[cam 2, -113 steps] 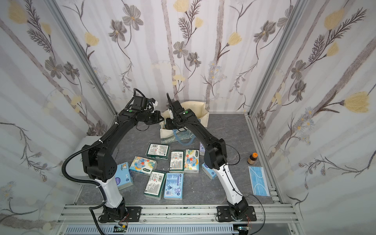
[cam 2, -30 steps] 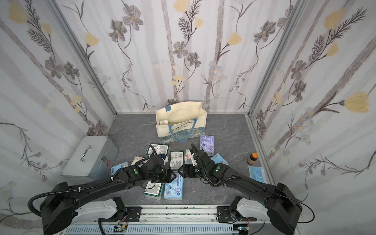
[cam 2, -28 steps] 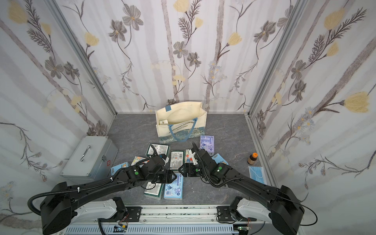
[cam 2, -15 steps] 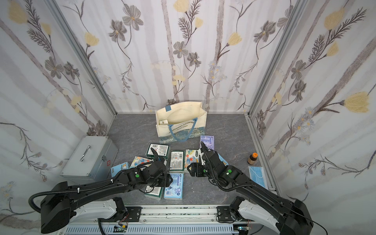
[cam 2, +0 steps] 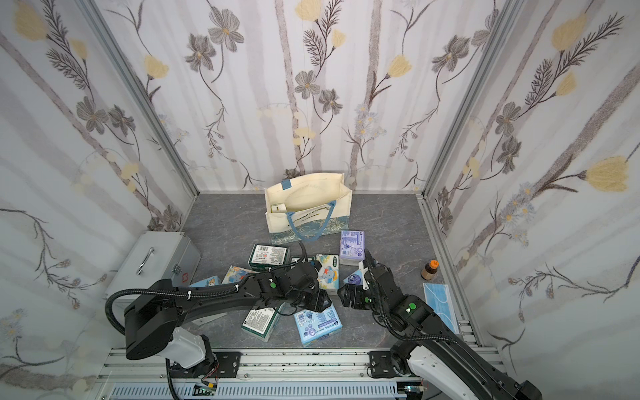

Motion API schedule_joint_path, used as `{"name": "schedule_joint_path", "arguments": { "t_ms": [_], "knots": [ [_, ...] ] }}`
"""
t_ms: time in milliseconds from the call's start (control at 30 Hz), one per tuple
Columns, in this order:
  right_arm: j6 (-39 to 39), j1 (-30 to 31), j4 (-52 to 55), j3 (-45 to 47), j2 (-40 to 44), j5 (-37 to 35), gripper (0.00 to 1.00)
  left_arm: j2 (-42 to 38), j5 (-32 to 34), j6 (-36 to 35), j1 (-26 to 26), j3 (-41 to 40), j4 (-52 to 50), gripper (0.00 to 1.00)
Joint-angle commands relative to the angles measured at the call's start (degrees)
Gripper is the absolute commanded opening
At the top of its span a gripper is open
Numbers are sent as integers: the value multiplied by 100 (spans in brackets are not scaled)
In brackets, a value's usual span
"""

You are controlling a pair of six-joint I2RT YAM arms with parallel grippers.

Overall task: Put tissues into the canvas bag
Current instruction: Adjust the pack of facial tissues at the center of the board.

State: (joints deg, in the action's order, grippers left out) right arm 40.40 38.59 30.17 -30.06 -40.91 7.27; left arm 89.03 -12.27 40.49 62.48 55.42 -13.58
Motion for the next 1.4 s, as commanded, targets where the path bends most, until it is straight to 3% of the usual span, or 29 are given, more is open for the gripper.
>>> {"name": "schedule_joint_path", "arguments": {
  "t_ms": [0, 200, 433, 533, 833, 1133, 1367],
  "knots": [
    [-50, 0, -161, 173, -158, 627, 88, -213, 206, -428, -7, 45, -727, 61],
    [143, -9, -1444, 645, -834, 1706, 88, -1227, 168, -480, -10, -552, -1519, 61],
    [279, -67, -2165, 762, -1596, 2040, 87, -2003, -697, 245, 53, -1459, -797, 64],
    [341, -80, -2245, 782, -1627, 2079, 87, -1848, -1045, 602, 58, -1823, -168, 65],
    [284, -88, -1559, 829, -1005, 1632, 86, -1228, -599, 677, 12, -1781, 825, 63],
    [490, -105, -1277, 1105, -316, 1457, 86, -473, -409, 62, -368, -880, 517, 61],
    [528, -121, -1429, 1230, -348, 1454, 87, -844, -308, -40, -438, -1201, 275, 59]
  ]
}}
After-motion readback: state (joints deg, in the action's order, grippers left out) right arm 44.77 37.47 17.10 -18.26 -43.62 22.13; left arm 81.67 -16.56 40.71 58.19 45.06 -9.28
